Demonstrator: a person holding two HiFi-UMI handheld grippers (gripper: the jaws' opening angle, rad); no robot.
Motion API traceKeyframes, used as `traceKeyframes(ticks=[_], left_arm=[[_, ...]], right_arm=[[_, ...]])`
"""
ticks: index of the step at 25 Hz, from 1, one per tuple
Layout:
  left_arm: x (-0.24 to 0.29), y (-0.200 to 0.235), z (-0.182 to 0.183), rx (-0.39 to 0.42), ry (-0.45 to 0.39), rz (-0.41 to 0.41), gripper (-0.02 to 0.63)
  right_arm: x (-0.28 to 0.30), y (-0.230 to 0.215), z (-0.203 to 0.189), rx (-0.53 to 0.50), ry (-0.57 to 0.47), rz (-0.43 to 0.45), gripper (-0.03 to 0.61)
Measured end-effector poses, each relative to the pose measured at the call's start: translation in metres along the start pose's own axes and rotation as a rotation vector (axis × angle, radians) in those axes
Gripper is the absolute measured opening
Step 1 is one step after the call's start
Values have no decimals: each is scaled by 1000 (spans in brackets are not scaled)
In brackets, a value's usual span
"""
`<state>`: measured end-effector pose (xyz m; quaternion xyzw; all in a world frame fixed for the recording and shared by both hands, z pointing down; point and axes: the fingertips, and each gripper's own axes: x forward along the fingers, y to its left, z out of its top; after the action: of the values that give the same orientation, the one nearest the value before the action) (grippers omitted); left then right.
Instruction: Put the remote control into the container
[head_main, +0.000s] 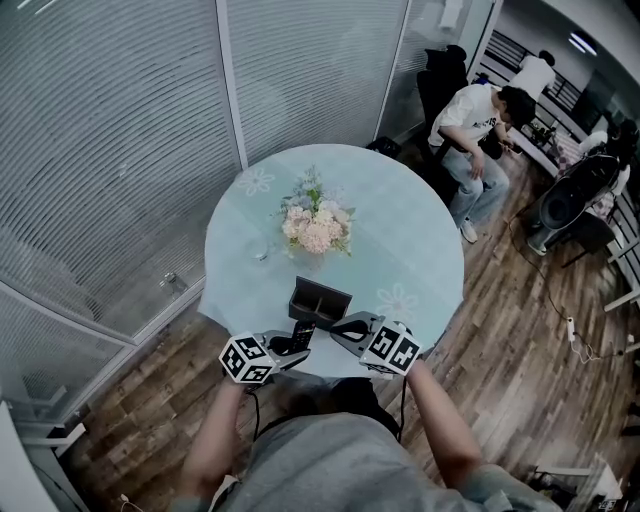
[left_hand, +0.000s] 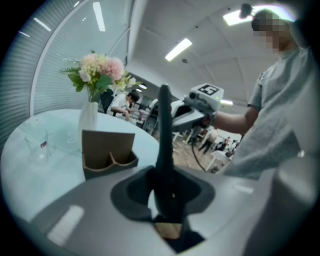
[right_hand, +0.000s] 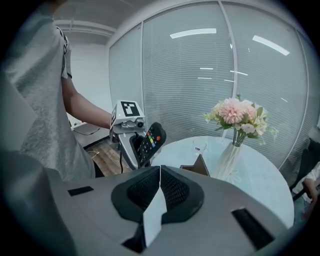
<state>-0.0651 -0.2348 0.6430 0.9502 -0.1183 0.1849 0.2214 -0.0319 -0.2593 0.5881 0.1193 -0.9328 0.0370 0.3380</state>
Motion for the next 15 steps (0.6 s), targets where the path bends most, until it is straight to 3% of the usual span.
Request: traceKeyframes(ticks=[11, 12, 13, 15], left_arm=[[2, -3, 8, 15, -4, -46, 90], [3, -3, 9, 16, -3, -49, 91], [4, -4, 9, 17, -1, -52, 89], [8, -7, 10, 22, 4, -58, 90]], right_arm=[[-27, 7, 26, 6, -116, 76, 24], [-27, 8, 26, 14, -130, 85, 73], [-27, 8, 26, 22, -144, 91, 175], [-29, 9, 25, 35, -167, 95, 216]])
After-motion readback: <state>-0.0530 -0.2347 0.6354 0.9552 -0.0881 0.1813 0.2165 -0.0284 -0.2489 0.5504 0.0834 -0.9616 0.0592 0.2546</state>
